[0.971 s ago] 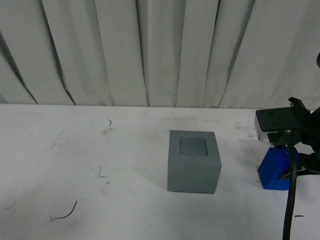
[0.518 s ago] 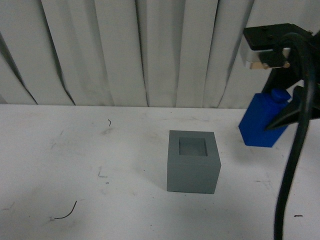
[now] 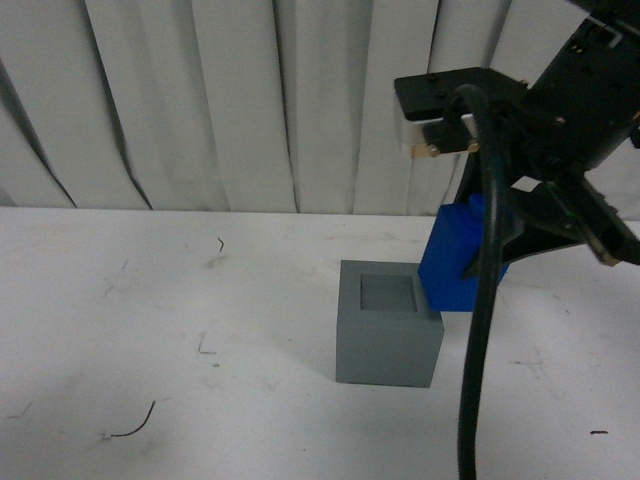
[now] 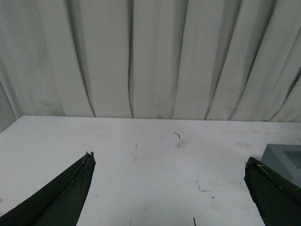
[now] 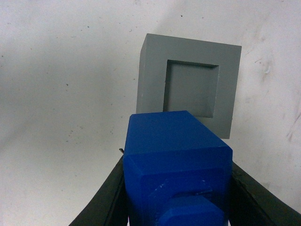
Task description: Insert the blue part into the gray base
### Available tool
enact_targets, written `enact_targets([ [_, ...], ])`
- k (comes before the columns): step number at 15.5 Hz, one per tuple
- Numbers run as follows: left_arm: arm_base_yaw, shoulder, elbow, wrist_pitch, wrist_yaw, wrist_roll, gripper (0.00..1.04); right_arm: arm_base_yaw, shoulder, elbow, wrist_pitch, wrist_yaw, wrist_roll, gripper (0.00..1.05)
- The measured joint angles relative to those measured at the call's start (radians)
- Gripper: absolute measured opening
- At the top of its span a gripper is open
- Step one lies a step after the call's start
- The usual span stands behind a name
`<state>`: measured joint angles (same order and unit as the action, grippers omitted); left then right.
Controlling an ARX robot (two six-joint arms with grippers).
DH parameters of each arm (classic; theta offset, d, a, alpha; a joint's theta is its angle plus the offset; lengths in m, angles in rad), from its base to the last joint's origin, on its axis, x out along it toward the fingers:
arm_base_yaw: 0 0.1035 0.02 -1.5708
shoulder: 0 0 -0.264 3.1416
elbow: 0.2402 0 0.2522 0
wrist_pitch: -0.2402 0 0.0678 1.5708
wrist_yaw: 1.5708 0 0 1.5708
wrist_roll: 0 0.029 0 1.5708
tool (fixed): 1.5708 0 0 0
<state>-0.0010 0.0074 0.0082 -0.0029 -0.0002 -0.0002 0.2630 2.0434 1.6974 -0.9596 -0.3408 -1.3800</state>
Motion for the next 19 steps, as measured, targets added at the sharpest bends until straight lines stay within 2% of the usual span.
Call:
enact_targets([
  [6,0.0,0.0,0.0,0.0,0.0,0.0,0.98,0.02,0.121,0.156,-0.054,0.021,0.034,0.47],
  [13,0.0,0.0,0.0,0.0,0.0,0.0,0.98,0.108,0.216,0.269,-0.094,0.025,0.099,0.47],
  [19,0.0,0.0,0.0,0.0,0.0,0.0,0.98,0.109,0.248,0.31,-0.076,0.044,0.134,0.47],
])
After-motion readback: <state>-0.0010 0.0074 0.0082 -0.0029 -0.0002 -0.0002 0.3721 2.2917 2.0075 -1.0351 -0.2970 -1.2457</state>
